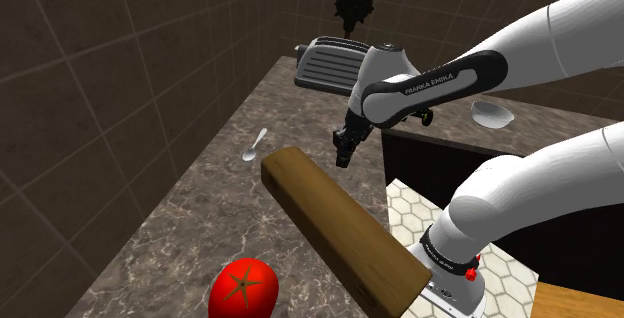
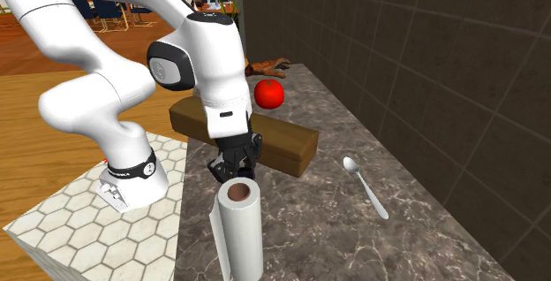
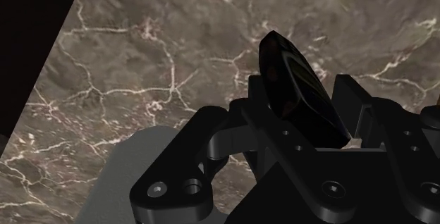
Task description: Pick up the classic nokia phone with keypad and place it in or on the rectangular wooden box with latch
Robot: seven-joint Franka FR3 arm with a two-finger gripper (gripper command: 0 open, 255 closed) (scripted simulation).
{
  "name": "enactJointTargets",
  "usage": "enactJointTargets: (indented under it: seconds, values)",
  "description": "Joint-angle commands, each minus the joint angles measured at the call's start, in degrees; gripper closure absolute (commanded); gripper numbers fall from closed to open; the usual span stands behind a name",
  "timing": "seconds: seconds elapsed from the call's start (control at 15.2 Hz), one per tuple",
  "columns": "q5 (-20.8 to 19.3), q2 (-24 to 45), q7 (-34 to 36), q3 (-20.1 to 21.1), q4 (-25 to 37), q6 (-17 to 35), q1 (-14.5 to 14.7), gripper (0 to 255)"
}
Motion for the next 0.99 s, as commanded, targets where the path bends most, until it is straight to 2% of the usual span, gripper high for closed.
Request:
enactJointTargets:
  seconds: [0.0, 0.13, 0.92]
  values:
    - [0.0, 0.0, 0.0, 0.0, 0.0, 0.0, 0.0, 255]
    - [0.0, 0.0, 0.0, 0.0, 0.0, 0.0, 0.0, 255]
    - [0.0, -6.4, -0.3, -0.5, 5.6, -12.0, 0.1, 255]
